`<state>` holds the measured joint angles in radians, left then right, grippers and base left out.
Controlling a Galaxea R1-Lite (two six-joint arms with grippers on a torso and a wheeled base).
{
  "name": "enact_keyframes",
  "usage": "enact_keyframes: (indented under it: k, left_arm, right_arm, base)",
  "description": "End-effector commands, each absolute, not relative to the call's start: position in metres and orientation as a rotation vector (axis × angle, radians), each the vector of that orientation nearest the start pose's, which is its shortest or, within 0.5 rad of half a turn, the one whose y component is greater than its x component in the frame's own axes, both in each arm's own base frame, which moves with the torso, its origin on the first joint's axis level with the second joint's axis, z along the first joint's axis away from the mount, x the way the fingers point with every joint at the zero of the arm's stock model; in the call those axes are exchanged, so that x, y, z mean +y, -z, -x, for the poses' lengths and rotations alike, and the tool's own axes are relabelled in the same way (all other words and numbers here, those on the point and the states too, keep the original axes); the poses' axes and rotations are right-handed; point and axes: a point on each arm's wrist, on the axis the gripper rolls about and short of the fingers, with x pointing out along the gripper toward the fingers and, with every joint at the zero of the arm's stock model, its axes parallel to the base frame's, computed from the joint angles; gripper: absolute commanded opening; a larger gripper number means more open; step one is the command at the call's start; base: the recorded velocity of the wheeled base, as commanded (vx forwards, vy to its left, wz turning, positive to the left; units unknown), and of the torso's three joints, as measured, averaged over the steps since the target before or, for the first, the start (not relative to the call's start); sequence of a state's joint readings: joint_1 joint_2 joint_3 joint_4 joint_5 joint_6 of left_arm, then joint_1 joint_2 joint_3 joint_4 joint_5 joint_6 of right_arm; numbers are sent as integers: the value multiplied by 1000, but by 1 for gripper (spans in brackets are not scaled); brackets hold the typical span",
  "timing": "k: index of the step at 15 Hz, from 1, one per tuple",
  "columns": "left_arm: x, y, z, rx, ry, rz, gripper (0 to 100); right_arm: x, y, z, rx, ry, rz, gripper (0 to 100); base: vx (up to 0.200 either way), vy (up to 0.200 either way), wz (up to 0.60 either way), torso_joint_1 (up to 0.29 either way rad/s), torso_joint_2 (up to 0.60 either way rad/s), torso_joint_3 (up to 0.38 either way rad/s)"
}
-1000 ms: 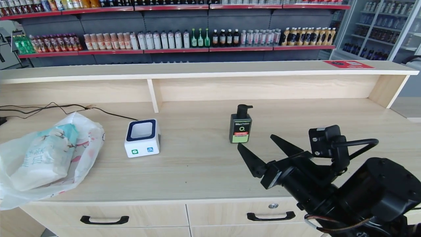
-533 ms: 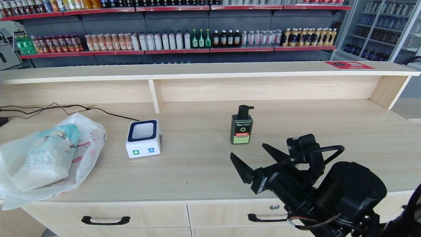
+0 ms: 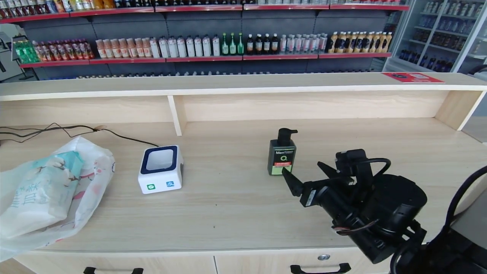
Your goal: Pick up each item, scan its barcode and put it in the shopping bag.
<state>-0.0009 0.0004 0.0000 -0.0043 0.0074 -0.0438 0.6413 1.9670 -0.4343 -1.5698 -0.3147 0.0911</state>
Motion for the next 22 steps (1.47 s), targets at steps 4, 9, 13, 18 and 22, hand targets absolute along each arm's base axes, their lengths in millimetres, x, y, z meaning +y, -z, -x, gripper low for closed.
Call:
enact_keyframes:
  k: [4,9,13,18,22]
  left_arm:
    - [0,-76,23,-3,-6,44,100]
    - [0,-76,23,-5,-8,45,100]
    - [0,-76,23,-5,-6,45,100]
    - [0,-76,23,-3,-6,44,100]
    - [0,-76,23,-5,-8,45,100]
  right_arm:
    - [174,-109,-269,-54,-282,-122,100]
    - [177,-104,-275,-48,-279,-129,100]
    - [170,-106,-278,-55,-258,-135,100]
    - [165,-110,-278,-65,-245,-143,100]
    - [155,-108,-287,-64,-203,-140,100]
  base:
    - [0,0,0,0,0,0]
    - [0,0,0,0,0,0]
    - [0,0,0,0,0,0]
    - [0,0,0,0,0,0]
    - [0,0,0,0,0,0]
